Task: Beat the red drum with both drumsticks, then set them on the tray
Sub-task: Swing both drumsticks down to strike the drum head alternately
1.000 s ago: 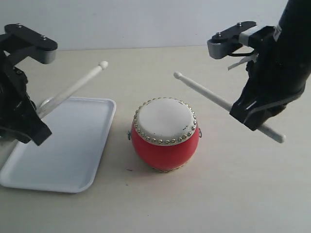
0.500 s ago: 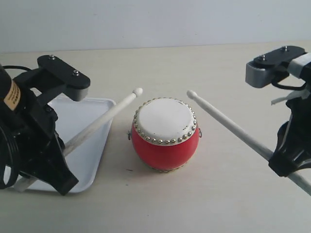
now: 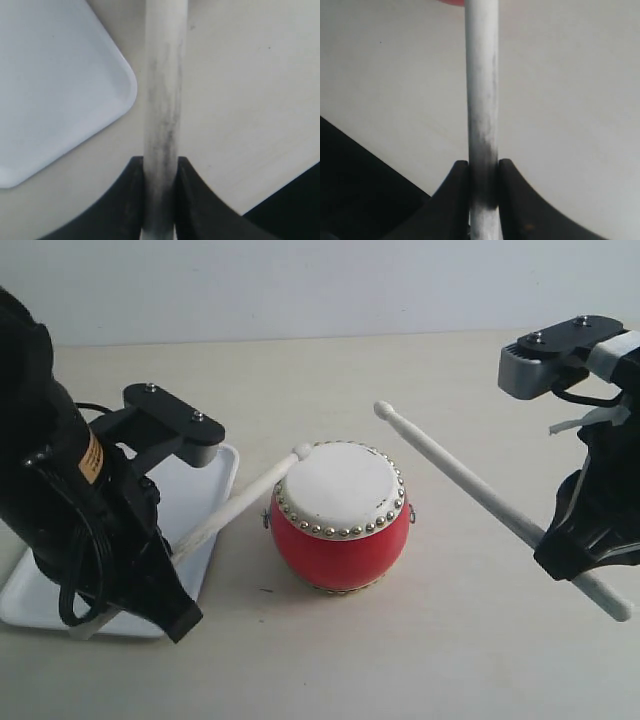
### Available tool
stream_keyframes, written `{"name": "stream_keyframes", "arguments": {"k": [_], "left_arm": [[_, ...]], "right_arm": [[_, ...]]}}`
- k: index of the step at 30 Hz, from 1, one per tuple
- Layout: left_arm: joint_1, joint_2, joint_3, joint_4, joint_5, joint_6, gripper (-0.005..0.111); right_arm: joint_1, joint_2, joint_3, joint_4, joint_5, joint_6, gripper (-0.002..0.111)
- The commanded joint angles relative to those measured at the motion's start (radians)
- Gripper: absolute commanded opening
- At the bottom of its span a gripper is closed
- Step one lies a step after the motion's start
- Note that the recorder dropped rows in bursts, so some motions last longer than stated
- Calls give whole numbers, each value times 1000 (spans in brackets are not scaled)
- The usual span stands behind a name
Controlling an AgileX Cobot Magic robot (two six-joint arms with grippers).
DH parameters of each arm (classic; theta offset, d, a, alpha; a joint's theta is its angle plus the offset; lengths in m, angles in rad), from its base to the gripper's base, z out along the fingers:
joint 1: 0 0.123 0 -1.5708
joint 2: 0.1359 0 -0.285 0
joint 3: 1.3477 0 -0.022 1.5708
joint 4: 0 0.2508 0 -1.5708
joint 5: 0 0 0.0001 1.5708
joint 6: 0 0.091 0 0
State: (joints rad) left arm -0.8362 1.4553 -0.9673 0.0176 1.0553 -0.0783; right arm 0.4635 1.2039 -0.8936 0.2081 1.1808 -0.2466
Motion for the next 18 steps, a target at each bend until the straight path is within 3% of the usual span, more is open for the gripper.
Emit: {"name": "stream_keyframes", "arguments": {"k": [1,8,13,18], "left_arm": [[-13,-11,-38,5,-35,-8,0],[-75,59,28,-6,-56,-8,0],[-90,105,24,67,44,-25,0],[-90,33,-52,154,130,-98,0]], "right_arm": [[2,-4,-29,-5,-3,-17,0],[2,-4,-30,-1,-17,-20,0],[2,-4,-30,-5,-17,-24,0],[2,0,-30,14,-26,-30,0]]}}
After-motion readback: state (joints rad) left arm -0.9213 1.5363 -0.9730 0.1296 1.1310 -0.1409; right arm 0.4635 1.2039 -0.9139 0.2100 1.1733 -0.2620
